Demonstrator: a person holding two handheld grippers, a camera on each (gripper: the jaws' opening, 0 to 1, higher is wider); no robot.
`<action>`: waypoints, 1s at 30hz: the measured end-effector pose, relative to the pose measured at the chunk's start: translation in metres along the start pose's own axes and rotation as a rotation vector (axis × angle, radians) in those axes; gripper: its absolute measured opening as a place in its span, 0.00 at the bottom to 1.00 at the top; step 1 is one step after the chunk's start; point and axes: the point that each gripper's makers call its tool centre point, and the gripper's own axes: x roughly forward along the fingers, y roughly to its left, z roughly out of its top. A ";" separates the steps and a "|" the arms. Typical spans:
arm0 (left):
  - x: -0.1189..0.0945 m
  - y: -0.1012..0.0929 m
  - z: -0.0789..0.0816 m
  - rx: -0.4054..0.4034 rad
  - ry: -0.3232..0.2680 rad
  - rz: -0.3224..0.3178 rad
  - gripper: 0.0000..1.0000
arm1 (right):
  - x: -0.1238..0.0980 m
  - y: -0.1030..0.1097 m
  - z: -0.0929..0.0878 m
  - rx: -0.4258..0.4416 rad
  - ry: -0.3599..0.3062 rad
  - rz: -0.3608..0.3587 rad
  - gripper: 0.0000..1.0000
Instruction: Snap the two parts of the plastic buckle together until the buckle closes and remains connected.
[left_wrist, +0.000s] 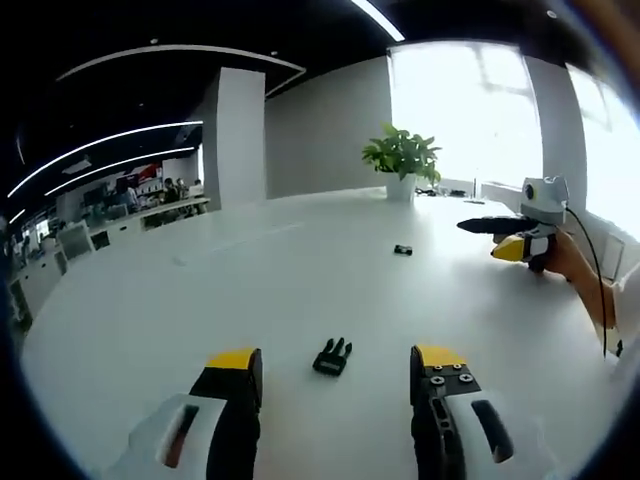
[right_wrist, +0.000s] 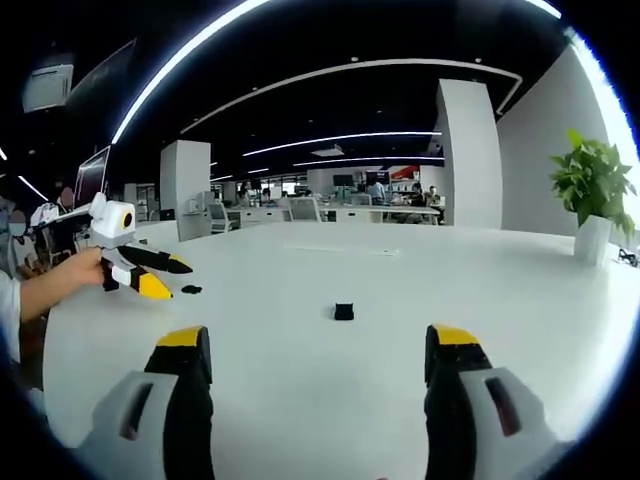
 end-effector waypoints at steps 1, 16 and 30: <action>0.000 -0.001 0.000 -0.001 0.001 -0.003 0.58 | 0.000 0.000 0.000 0.000 0.000 0.002 0.88; 0.007 -0.005 -0.008 -0.007 0.045 -0.046 0.35 | 0.000 0.002 0.000 0.004 0.001 0.006 0.87; 0.009 -0.001 -0.010 -0.024 0.042 -0.028 0.29 | 0.000 -0.001 -0.001 0.011 0.002 0.005 0.87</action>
